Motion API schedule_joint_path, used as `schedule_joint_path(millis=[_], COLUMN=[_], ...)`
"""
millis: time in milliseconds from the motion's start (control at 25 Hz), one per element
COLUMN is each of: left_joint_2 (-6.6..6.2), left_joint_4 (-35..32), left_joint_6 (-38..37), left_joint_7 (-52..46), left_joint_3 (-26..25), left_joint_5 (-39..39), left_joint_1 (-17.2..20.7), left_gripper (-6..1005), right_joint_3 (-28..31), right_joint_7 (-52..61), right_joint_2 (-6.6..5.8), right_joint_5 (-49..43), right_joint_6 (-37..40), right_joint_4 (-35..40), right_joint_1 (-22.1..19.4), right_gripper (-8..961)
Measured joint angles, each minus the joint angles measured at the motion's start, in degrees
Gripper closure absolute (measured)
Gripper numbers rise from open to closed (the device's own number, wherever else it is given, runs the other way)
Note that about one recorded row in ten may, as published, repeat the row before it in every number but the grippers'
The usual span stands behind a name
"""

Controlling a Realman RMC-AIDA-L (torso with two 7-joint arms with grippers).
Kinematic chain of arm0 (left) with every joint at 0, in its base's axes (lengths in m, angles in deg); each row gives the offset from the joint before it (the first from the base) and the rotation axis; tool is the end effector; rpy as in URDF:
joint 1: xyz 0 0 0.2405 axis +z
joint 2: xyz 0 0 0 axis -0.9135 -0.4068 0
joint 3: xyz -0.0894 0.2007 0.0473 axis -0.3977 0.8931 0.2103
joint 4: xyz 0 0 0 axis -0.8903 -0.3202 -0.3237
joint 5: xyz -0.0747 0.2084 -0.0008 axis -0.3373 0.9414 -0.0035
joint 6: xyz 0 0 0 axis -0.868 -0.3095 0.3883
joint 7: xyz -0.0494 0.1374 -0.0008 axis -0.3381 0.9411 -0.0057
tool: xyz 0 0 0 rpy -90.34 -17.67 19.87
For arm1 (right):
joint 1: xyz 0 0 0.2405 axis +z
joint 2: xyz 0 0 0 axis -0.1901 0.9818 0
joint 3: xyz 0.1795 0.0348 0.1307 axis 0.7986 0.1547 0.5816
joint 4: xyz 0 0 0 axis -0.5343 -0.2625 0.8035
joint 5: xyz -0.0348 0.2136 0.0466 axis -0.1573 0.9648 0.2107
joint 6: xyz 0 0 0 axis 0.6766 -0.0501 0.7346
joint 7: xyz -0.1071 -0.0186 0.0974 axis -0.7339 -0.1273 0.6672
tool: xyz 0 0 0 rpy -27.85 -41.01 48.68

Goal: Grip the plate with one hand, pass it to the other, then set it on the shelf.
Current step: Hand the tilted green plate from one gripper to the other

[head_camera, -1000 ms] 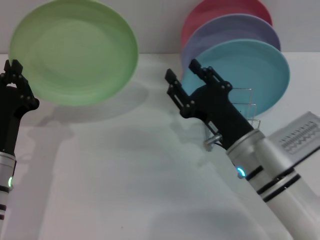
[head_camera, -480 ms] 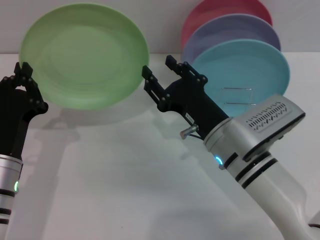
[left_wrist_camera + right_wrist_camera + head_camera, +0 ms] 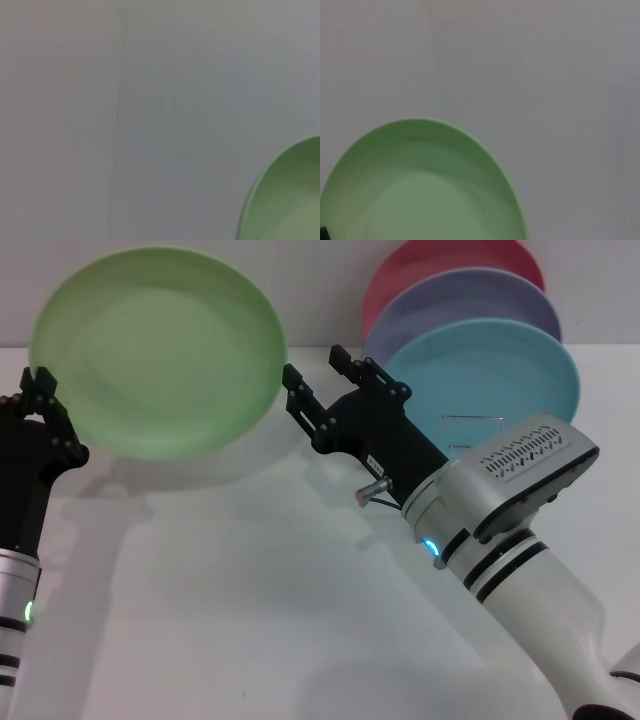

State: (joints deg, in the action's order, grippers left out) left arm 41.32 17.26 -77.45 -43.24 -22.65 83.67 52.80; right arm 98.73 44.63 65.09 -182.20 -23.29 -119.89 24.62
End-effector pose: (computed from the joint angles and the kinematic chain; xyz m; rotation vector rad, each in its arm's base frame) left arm -0.2581 0.2860 -0.0168 -1.4543 -0.4087 -0.8869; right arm 0.1384 0.3189 -0.1174 -1.9781 0.4922 0.9894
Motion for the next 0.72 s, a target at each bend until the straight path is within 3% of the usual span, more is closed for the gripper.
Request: schedule_joint_path(millis=[480, 720], left_joint_2=[0.0, 0.0], left_joint_4=[-3.96, -4.38], left_joint_6=[0.6, 1.03], left_joint_7=[0.01, 0.01], left_joint_3=[6.82, 7.23], left_joint_5=[-7.9, -8.41], left_joint_1=[-3.56, -3.82], left_gripper=[922, 919], right_joint_3=[0.37, 0.5], right_joint_7=[-0.02, -0.02], right_joint_2=[0.07, 0.09], right_joint_5=[-0.06, -0.06], right_joint_6=[-1.97, -2.25], right_joint_4=[0.14, 0.56], right_joint_1=[0.11, -0.36], right_gripper=[369, 378])
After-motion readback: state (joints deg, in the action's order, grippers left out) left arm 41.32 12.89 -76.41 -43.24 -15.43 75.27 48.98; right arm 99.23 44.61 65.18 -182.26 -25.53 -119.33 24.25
